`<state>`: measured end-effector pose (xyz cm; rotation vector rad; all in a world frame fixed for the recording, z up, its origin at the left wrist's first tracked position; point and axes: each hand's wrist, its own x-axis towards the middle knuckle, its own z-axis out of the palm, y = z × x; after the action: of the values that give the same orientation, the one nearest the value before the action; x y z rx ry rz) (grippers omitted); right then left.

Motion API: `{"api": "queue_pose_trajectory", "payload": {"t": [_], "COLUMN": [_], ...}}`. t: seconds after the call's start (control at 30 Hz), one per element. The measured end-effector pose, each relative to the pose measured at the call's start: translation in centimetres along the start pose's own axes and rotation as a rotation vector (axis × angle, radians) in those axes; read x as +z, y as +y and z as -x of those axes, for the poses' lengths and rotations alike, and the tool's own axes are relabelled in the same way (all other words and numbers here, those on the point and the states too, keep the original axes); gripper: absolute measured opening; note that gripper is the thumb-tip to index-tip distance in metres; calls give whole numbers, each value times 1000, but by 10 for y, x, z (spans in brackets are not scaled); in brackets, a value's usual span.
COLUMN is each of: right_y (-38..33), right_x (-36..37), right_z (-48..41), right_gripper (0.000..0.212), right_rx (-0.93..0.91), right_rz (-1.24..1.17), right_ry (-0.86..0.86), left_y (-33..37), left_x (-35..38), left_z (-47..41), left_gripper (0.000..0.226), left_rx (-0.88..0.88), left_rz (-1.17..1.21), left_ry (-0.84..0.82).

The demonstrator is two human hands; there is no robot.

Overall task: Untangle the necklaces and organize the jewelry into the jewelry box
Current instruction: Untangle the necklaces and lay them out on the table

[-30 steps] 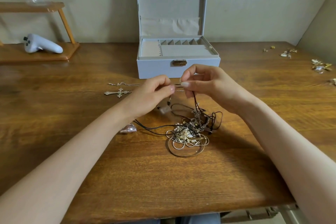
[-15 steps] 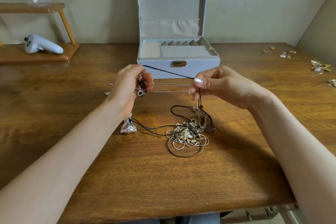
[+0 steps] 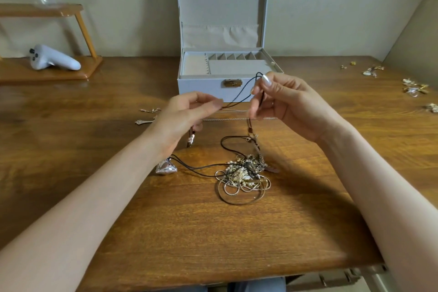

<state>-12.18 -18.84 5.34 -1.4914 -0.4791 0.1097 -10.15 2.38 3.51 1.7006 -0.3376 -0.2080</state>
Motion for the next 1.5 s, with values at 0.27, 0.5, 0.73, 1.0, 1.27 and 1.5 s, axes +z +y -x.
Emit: {"api": "queue_pose_trajectory", "payload": {"t": [0.27, 0.5, 0.73, 1.0, 1.27, 1.5], "right_y": [8, 5, 2, -2, 2, 4], "right_x": [6, 7, 2, 1, -4, -4], "right_z": [-3, -2, -2, 1, -1, 0], "right_gripper": [19, 24, 24, 30, 18, 10], "right_rx": [-19, -124, -169, -129, -111, 20], "right_rz": [-60, -193, -241, -186, 166, 721], "right_ry": [-62, -104, -48, 98, 212, 67], "left_y": [0, -7, -9, -3, 0, -1], "left_x": [17, 19, 17, 14, 11, 9], "left_z": [10, 7, 6, 9, 10, 9], "left_gripper": [38, 7, 17, 16, 20, 25], "left_rx": [88, 57, 70, 53, 51, 28], "left_rz": [-142, -174, -283, -305, -312, -295], "left_ry": [-273, -282, -305, -291, -286, -242]}}
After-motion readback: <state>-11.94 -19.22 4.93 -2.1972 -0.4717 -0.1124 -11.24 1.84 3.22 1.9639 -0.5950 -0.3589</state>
